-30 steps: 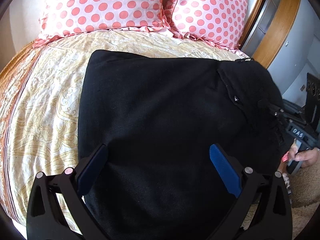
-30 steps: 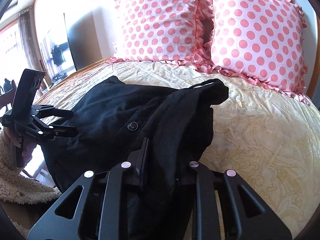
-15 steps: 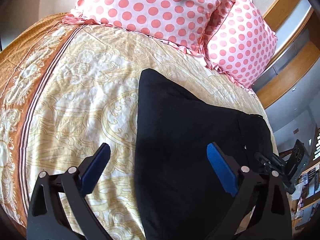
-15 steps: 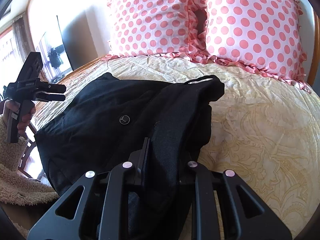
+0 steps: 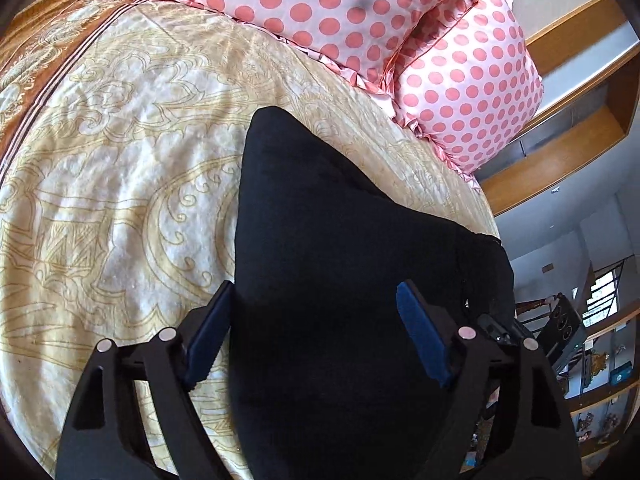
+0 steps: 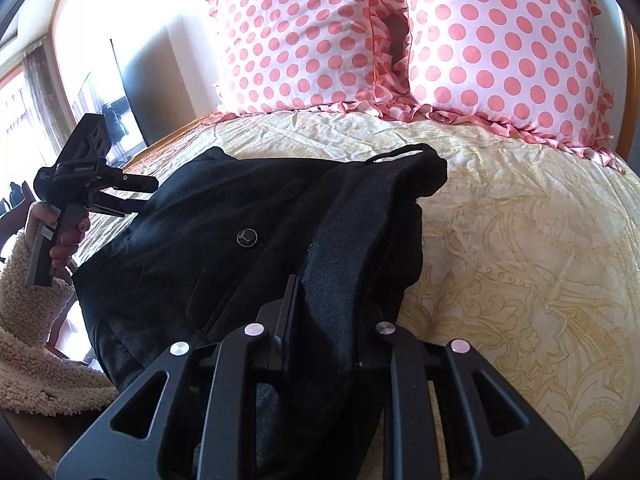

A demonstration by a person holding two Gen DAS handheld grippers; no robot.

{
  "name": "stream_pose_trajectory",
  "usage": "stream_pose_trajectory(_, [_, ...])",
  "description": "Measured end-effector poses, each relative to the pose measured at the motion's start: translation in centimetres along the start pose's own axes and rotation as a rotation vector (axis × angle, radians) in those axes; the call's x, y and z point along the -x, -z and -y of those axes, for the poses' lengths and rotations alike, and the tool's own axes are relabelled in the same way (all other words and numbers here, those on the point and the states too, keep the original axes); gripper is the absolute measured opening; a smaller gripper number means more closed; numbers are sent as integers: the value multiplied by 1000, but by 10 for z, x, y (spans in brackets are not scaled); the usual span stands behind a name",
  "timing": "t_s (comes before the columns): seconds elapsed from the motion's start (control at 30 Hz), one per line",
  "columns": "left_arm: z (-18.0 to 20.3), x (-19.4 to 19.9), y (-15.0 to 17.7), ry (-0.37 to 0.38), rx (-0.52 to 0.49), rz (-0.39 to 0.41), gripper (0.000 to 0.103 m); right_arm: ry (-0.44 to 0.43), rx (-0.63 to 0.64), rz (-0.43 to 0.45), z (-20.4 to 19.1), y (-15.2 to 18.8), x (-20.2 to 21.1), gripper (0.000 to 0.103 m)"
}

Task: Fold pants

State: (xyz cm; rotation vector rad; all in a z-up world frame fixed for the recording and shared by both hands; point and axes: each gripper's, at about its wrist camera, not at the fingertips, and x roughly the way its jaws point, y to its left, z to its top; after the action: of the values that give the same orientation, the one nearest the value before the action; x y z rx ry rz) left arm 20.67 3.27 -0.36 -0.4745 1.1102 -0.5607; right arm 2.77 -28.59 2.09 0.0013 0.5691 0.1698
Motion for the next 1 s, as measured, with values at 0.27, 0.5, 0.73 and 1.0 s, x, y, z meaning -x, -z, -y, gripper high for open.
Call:
stream_pose_trajectory(0.27, [-8,2,2,20,26,15,47,-15,-34,1,4,2,-3,21])
stream_pose_trajectory(0.5, [2,-3,3,-72,-27,16,43,-34,-132,-48,17,0,-13,33])
stream_pose_trajectory(0.73, [15,-5,7,-135,-95,35,19,-76,-153,-33,20,0,-15,26])
stream_pose_trajectory(1.0, [29,8,7,-139,-147,87,8,-97,-173,34,21,-13,-3,17])
